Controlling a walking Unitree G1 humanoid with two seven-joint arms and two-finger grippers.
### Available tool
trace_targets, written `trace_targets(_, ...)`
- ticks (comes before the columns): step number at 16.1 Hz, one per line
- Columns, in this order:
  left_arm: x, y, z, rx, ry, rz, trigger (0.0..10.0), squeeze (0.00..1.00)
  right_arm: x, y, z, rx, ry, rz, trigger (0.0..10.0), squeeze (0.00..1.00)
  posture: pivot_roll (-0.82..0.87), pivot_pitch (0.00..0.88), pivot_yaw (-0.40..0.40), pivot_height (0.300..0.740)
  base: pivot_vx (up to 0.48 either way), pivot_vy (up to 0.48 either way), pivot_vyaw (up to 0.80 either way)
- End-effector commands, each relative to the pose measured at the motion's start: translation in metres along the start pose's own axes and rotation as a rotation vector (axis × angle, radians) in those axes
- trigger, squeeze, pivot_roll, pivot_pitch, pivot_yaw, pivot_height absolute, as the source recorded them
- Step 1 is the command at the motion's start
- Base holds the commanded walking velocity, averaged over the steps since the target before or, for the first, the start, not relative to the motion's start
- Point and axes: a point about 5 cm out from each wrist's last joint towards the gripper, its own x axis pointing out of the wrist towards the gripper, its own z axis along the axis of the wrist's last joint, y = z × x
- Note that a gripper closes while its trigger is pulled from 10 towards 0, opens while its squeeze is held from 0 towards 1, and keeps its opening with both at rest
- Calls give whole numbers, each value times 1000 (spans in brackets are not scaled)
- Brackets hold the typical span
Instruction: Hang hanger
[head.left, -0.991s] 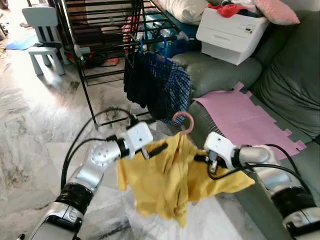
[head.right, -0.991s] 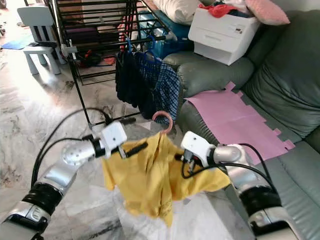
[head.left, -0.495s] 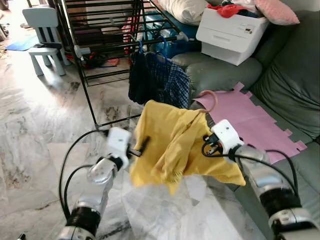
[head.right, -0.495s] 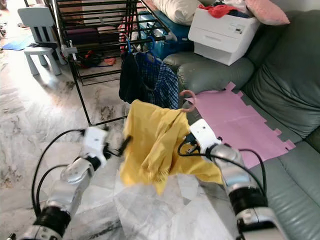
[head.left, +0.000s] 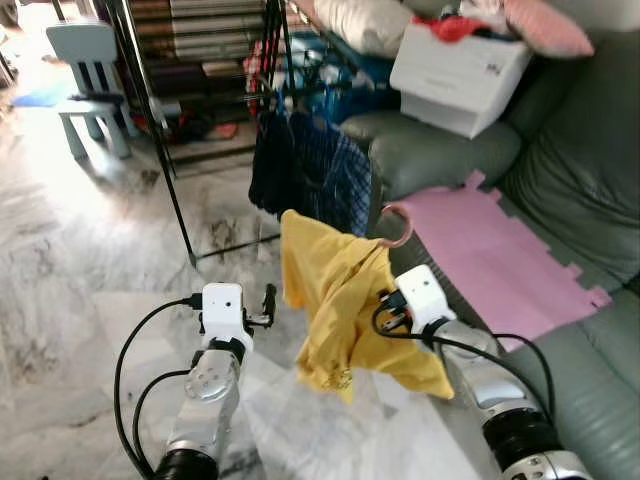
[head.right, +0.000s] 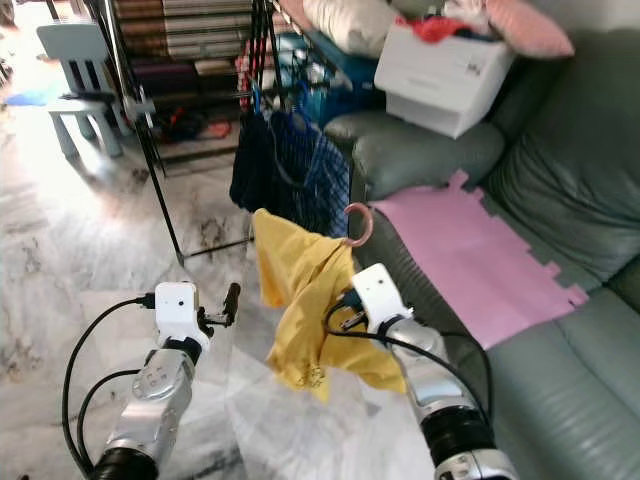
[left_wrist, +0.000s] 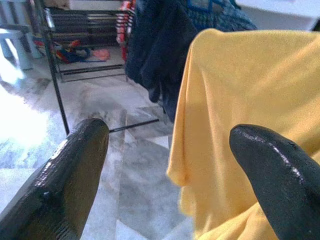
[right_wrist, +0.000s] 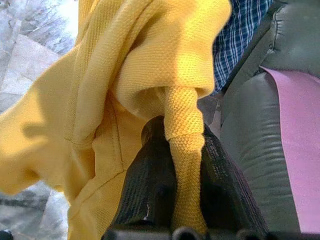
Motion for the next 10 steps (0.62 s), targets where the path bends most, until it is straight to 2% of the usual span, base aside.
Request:
trace_targets(1,3,4,3,6,-12,29,10000,0,2,2,17,-6,-74,0,10000,0,40,0,-36,740,240,0,731)
trace_targets(5,10,5,11,-1,-28,45,10000,0,3,3,15,-31,-41,-34,10000,0,25,0,-34,740,325,0,702)
trace_targets(10,10,1,11,-9,-31,50,10000,0,1,-4,9,-60,-1,-135,10000,0,28,0,-44,740,398,0,0)
